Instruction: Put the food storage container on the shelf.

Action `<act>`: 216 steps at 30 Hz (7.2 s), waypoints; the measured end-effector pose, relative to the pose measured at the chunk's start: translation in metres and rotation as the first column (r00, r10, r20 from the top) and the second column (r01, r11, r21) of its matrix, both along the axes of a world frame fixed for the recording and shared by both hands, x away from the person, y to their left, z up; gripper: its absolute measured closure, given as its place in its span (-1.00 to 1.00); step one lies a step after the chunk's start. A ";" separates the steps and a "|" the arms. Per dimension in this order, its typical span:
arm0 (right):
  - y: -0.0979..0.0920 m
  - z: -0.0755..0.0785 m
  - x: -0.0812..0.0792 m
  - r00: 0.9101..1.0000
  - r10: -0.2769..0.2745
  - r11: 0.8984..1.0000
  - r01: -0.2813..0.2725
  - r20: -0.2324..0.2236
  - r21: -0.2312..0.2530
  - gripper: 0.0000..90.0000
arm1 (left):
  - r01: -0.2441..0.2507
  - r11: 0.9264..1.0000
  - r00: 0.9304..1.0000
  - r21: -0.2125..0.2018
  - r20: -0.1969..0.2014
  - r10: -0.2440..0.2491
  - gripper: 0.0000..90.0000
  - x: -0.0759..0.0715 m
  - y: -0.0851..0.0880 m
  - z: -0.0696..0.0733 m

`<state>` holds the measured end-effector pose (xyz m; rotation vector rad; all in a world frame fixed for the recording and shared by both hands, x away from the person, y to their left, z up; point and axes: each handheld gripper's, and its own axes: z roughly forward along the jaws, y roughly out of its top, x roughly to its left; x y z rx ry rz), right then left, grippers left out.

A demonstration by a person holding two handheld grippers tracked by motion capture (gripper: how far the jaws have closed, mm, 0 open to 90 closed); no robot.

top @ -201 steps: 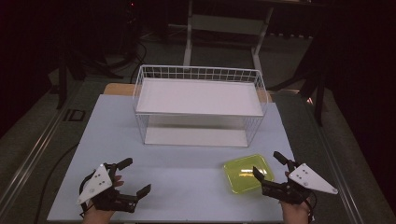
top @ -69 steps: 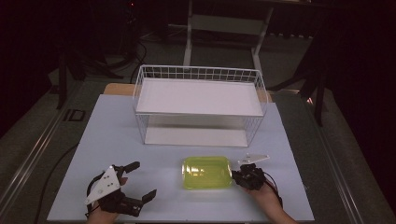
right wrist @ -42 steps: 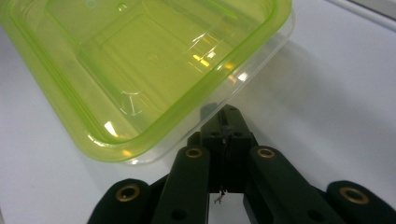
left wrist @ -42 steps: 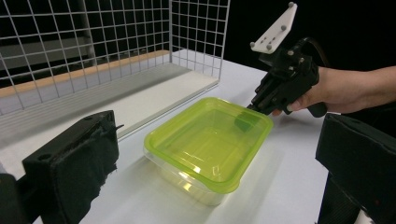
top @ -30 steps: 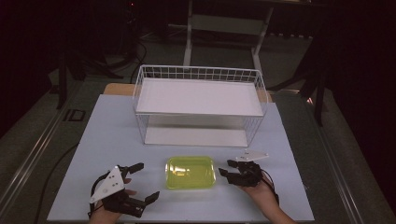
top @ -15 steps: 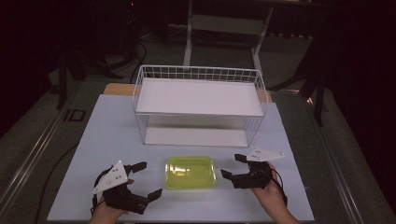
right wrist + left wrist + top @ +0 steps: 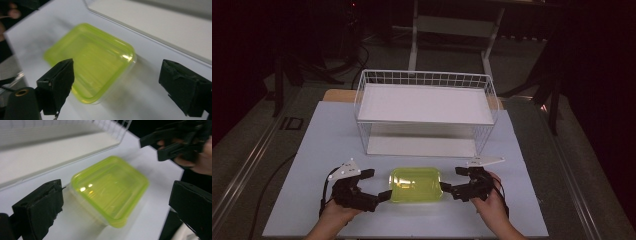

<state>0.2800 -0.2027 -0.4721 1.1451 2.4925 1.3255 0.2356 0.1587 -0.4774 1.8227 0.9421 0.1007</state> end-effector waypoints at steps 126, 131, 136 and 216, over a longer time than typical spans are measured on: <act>-0.001 -0.026 0.103 0.924 -0.306 0.936 0.335 -0.228 0.105 0.74 | -0.219 0.970 0.969 -0.110 -0.144 0.202 0.76 0.132 -0.047 -0.044; 0.003 -0.025 0.103 0.927 -0.321 0.935 0.343 -0.194 0.092 0.66 | -0.227 0.970 0.969 -0.088 -0.116 0.216 0.70 0.134 -0.048 -0.044; 0.004 -0.025 0.104 0.931 -0.339 0.933 0.351 -0.134 0.079 0.65 | -0.229 0.971 0.970 -0.066 -0.098 0.222 0.62 0.138 -0.049 -0.044; 0.078 -0.048 0.099 0.966 -0.259 0.966 0.259 -0.014 -0.026 1.00 | -0.175 0.985 0.977 -0.015 0.122 0.175 -0.94 0.060 -0.040 -0.043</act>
